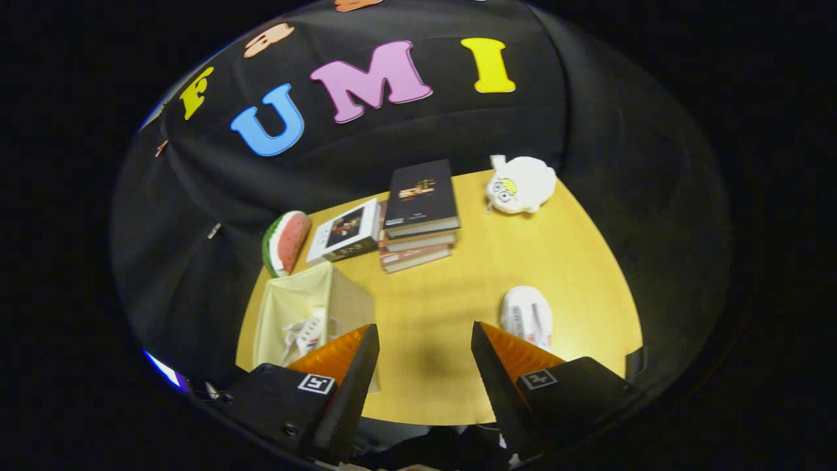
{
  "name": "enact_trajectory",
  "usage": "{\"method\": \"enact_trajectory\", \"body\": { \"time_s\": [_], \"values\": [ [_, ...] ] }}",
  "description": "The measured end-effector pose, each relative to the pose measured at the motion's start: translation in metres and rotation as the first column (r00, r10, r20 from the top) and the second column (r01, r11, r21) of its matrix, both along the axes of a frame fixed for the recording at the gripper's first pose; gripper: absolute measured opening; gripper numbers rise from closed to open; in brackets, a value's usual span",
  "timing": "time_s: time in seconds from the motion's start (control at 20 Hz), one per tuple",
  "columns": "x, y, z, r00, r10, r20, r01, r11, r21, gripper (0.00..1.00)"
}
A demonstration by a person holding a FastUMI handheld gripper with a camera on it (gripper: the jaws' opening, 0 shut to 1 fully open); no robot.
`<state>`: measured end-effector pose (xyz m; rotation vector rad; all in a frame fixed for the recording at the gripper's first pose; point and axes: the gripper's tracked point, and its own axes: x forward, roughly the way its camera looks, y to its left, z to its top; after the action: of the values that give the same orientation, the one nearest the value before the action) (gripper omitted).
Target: Open the storage box then place both shoes into the box .Put the left shoe in first, then the right shoe, with the right side of both shoes facing outward in a uniform manner.
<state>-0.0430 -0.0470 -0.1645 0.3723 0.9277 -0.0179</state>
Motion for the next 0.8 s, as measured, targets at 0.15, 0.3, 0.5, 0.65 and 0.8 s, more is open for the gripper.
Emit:
{"method": "enact_trajectory", "body": {
  "time_s": [0.15,0.3,0.5,0.65,0.8],
  "values": [
    [-0.022,-0.055,-0.055,0.998,-0.035,-0.058,0.034,0.999,-0.016,0.87],
    [-0.046,-0.076,-0.106,0.992,0.009,-0.126,-0.015,0.999,-0.045,0.87],
    [-0.068,-0.085,-0.160,0.972,0.094,-0.214,-0.115,0.989,-0.088,0.87],
    [-0.068,-0.083,-0.190,0.964,0.108,-0.244,-0.126,0.990,-0.062,0.85],
    [-0.057,-0.085,-0.213,0.963,0.129,-0.237,-0.153,0.985,-0.086,0.81]
  ]
}}
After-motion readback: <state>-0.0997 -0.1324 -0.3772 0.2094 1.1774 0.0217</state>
